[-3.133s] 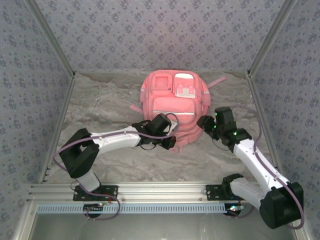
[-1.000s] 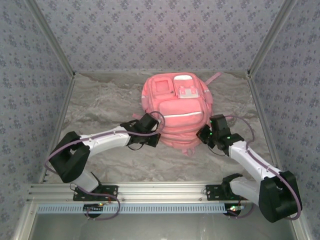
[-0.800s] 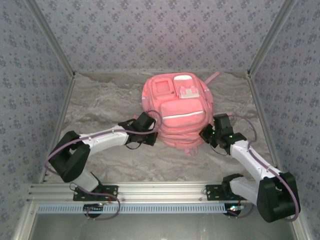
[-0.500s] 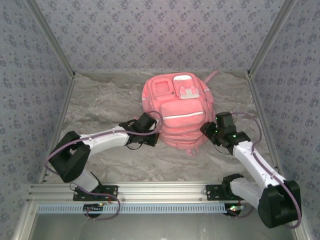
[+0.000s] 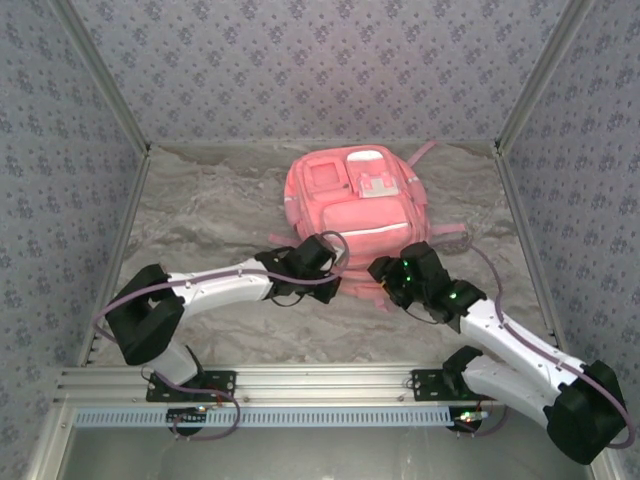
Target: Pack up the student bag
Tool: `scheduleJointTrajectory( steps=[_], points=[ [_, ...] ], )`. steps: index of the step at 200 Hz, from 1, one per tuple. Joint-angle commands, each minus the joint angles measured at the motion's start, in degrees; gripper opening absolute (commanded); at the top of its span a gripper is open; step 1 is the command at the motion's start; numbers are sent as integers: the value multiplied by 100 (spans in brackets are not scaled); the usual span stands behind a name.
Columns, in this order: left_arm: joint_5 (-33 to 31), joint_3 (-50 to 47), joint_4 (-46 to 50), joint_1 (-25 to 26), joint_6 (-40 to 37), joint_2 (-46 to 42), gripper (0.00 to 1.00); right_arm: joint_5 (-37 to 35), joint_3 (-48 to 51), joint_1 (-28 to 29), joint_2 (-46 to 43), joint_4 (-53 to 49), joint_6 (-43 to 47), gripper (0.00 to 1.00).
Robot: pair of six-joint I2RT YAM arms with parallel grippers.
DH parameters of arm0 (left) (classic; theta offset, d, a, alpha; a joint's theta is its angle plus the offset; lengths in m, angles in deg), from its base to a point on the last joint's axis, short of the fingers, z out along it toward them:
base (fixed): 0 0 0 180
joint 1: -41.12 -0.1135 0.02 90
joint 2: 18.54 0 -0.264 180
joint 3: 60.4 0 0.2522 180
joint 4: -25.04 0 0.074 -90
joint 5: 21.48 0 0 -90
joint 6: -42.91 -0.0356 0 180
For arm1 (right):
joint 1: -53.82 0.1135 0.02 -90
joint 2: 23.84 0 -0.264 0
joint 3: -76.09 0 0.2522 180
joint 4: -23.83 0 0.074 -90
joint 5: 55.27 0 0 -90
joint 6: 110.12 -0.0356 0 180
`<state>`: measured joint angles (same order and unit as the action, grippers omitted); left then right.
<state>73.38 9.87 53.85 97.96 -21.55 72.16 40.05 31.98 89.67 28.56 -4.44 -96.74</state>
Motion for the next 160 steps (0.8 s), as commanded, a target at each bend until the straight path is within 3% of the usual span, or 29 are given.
scheduleJointTrajectory(
  steps=[1, 90, 136, 160],
  points=[
    [174, 351, -47, 141, -31, 58, 0, -229, 92, 139, 74, 752, -763, 57],
    [194, 286, -123, 161, 31, 94, 0, -320, 310, 470, 1355, 2011, -1440, 52],
    [175, 141, -217, 161, 56, 107, 0, -675, 413, 525, 1072, 1770, -1435, 30],
    [165, 50, -264, 161, 56, 97, 0, -755, 394, 520, 917, 1526, -1440, 30]
  ],
)
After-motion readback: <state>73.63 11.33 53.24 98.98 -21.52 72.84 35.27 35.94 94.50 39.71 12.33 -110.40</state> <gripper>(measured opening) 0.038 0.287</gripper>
